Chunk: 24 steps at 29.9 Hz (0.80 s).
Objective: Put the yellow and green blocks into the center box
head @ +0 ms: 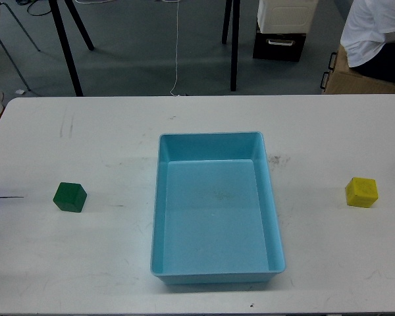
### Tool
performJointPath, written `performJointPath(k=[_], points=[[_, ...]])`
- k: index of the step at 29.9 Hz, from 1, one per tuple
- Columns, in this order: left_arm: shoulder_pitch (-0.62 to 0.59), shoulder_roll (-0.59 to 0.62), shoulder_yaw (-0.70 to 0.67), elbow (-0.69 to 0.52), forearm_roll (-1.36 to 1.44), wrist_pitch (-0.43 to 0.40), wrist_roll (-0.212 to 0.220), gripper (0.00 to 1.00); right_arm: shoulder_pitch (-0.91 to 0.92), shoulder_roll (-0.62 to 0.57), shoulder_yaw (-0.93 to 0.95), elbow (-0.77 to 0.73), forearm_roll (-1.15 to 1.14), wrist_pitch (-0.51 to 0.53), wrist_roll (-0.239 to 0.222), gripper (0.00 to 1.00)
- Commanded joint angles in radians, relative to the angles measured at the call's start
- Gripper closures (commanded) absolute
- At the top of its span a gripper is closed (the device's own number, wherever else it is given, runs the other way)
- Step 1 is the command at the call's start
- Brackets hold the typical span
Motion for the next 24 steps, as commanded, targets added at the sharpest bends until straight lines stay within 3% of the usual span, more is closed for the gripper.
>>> performJointPath(k=[1, 12, 19, 24], points=[[0.003, 0.012, -0.004, 0.0, 0.001, 0.0, -0.001, 0.0, 0.063, 0.058, -0.088, 0.0, -0.029, 0.0, -0.002, 0.0], [0.016, 0.013, -0.006, 0.0, 0.003, -0.025, -0.002, 0.0, 0.494, 0.182, -0.628, -0.027, -0.115, 0.0, -0.011, 0.0], [0.023, 0.018, -0.007, 0.0, 0.003, -0.028, -0.002, 0.0, 0.564, 0.343, -0.772, -0.118, -0.124, 0.0, -0.015, 0.0], [0.022, 0.018, -0.007, 0.0, 0.004, -0.028, -0.002, 0.0, 0.587, 0.441, -0.855, -0.15, -0.115, 0.003, -0.081, 0.0]])
